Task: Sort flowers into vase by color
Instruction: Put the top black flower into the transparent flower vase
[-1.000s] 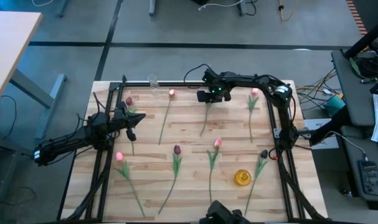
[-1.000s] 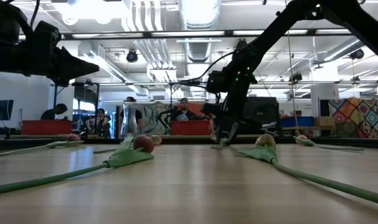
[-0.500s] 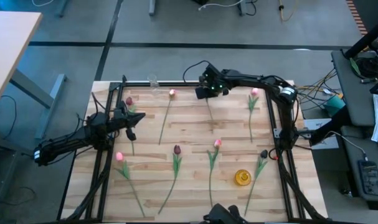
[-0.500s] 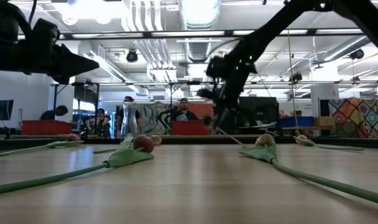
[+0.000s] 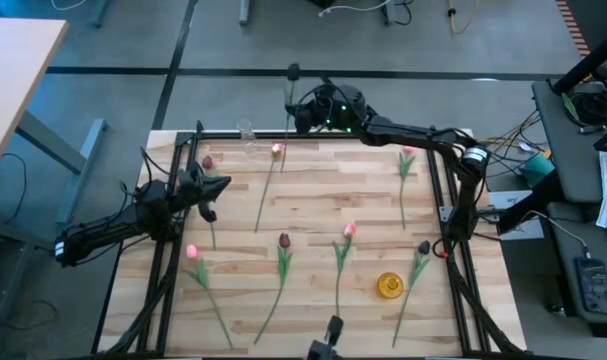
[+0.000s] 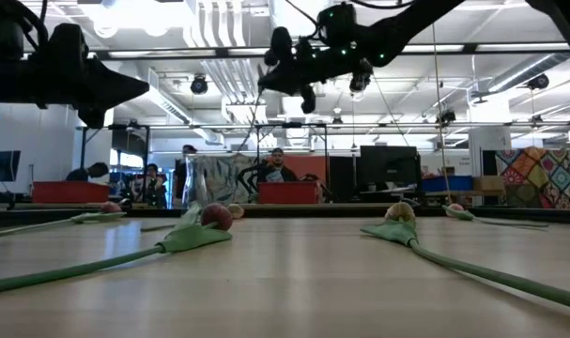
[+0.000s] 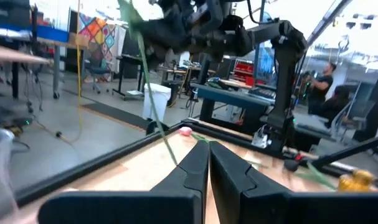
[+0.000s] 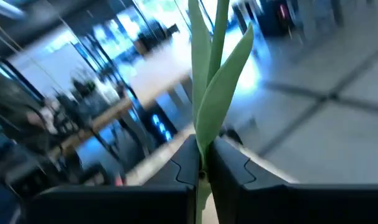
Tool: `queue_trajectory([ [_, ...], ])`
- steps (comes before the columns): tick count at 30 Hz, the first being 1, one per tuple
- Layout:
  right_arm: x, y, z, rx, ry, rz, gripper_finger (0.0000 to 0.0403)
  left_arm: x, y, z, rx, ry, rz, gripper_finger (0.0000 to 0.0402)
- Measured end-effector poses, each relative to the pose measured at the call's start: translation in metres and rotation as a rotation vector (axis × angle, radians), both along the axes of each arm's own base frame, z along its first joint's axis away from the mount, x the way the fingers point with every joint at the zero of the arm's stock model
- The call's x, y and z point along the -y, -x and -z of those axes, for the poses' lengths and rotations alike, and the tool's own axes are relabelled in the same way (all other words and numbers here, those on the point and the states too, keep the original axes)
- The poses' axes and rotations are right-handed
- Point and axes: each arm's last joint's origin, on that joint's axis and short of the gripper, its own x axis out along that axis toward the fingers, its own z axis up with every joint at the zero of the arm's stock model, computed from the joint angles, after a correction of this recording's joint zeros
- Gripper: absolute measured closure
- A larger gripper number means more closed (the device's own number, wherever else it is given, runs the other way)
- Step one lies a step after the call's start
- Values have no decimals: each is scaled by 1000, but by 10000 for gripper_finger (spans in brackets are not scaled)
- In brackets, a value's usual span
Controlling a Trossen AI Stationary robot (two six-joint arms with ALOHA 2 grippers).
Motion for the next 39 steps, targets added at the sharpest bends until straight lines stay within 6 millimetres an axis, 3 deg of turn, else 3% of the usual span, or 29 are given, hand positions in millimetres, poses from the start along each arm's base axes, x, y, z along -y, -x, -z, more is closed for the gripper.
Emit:
queue_trajectory([
  [6, 7, -14, -20, 58, 191, 18, 385, 0, 0, 0, 10, 23, 0, 402],
  [11, 16, -34, -38, 85, 335, 32, 385, 0, 0, 0, 10, 24, -1, 402],
  [16, 32, -60, -43, 100, 405, 34, 389, 0, 0, 0, 9, 24, -1, 402],
  [26, 55, -101, -33, 85, 474, 24, 393, 0, 0, 0, 7, 25, -4, 402],
  [31, 59, -101, -17, 44, 457, 47, 393, 0, 0, 0, 6, 25, -4, 402],
  [39, 61, -101, -14, 17, 470, 47, 393, 0, 0, 1, 1, 27, -4, 402],
])
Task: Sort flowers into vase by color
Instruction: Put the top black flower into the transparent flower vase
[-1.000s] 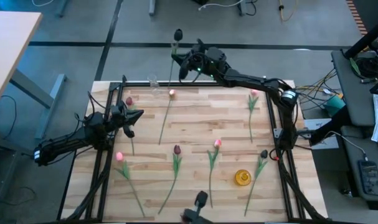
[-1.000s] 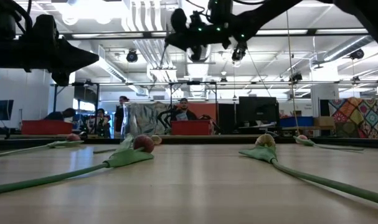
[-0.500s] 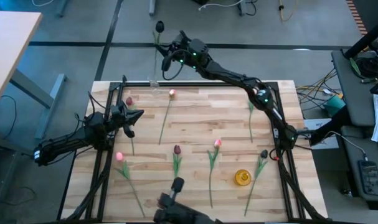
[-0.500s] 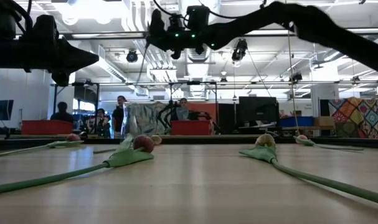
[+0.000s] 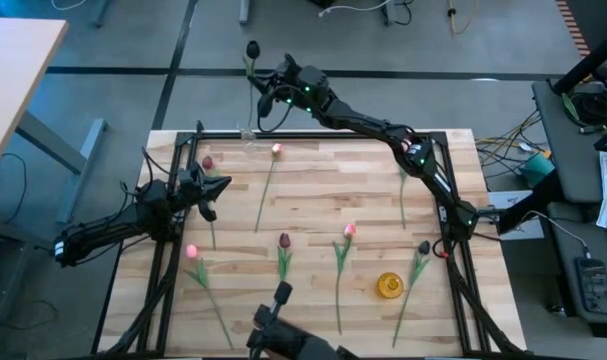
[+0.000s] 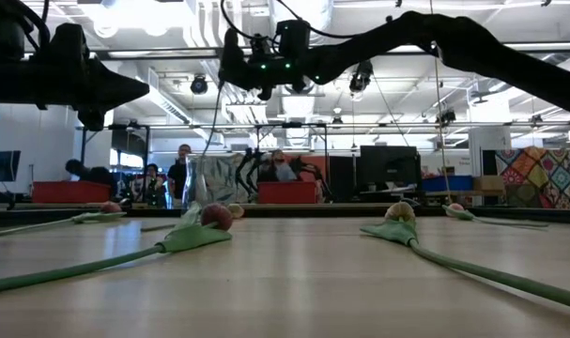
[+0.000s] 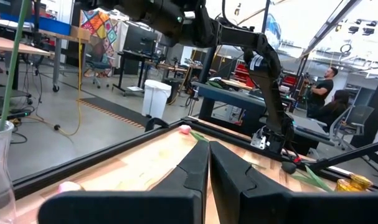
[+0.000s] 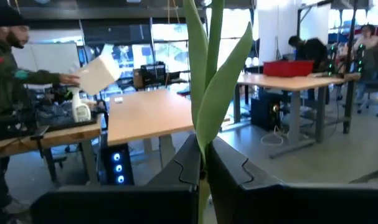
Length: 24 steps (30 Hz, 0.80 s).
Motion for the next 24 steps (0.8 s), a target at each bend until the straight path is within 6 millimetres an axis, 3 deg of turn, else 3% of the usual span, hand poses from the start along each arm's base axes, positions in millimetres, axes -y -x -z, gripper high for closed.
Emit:
queue_trajectory([
  [9, -2, -2, 10, -93, -22, -2, 380, 0, 0, 0, 1, 0, 0, 402],
  [24, -15, -10, 18, -152, -99, -40, 314, 0, 0, 0, 1, -1, 1, 402],
])
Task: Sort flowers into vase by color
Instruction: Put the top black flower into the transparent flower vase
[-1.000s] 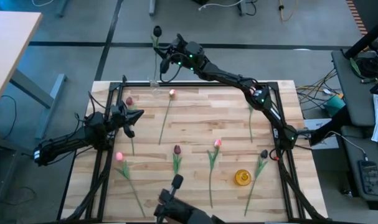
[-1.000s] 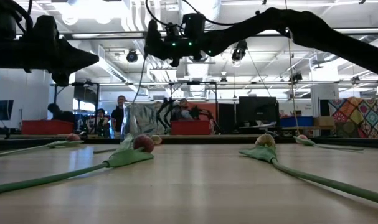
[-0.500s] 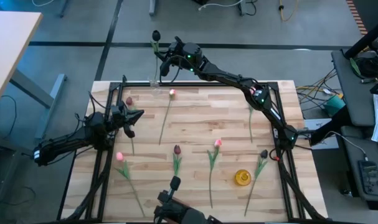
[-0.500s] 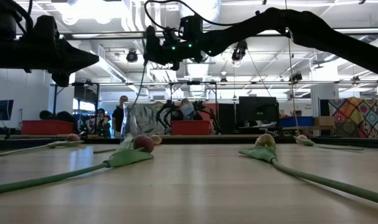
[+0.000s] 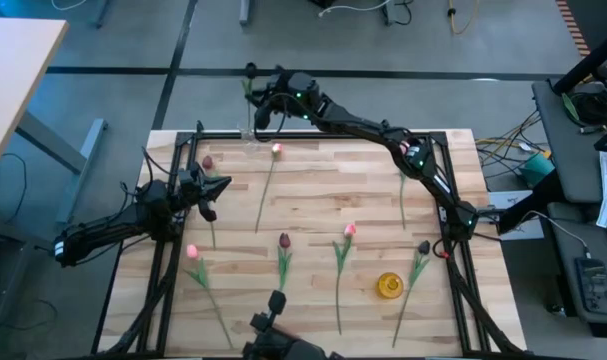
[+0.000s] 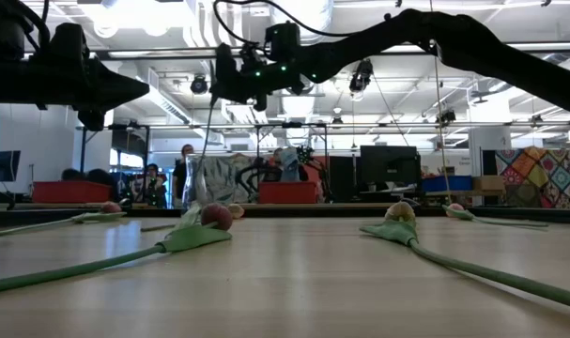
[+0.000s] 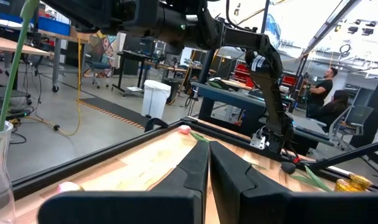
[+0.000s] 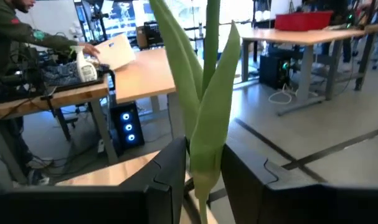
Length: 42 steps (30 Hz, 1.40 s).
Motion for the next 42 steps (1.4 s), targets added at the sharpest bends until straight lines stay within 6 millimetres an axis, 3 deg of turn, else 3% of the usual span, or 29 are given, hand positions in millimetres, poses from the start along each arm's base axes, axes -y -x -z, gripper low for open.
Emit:
queue_trajectory([
  [11, -12, -6, 4, -26, -39, -24, 362, 0, 0, 0, 0, 0, 0, 402],
  [19, -19, -9, 14, -100, -141, -21, 305, 0, 0, -1, 33, 41, 10, 402],
  [31, -27, -5, 11, -158, -227, -20, 233, 1, 2, -11, 171, 98, 31, 402],
  [36, -29, 1, 2, -197, -234, -20, 214, 1, 2, -14, 221, 147, 45, 402],
  [42, -36, 11, -24, -198, -178, -32, 207, 1, 3, -16, 257, 151, 28, 402],
])
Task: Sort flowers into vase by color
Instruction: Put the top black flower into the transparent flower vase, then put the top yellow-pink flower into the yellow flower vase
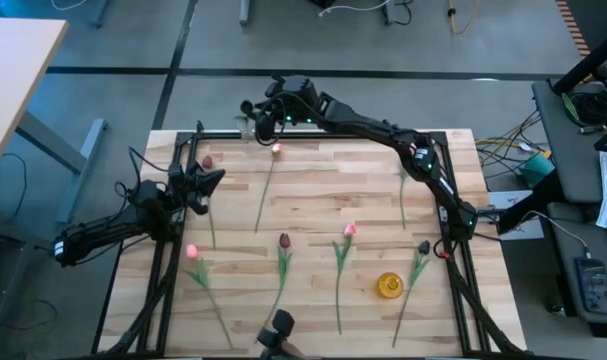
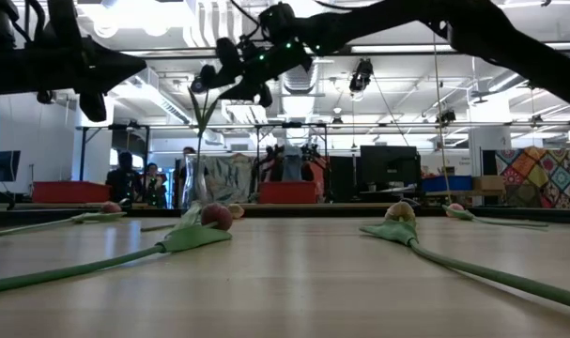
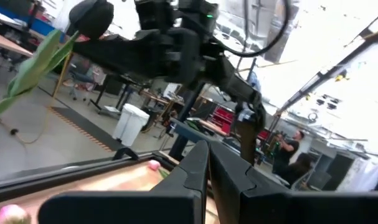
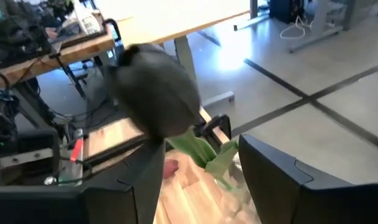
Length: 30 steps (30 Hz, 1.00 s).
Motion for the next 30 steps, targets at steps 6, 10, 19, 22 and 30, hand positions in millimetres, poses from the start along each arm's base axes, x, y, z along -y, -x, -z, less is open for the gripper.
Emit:
queue_trajectory([
  [6, -8, 16, -23, -52, 27, -17, 206, 0, -1, 1, -2, 13, -2, 402],
  [10, -13, 28, -27, -161, 30, -40, 206, -1, -2, 1, -5, 36, 5, 402],
  [19, -27, 44, -17, -385, 65, -126, 259, -1, -6, -9, -78, 20, 40, 402],
  [22, -30, 45, -5, -402, 63, -136, 313, -2, -10, -18, -165, 14, 44, 402],
  [30, -50, 75, 27, -353, 0, -99, 391, -8, -27, -24, -477, 105, 49, 402],
])
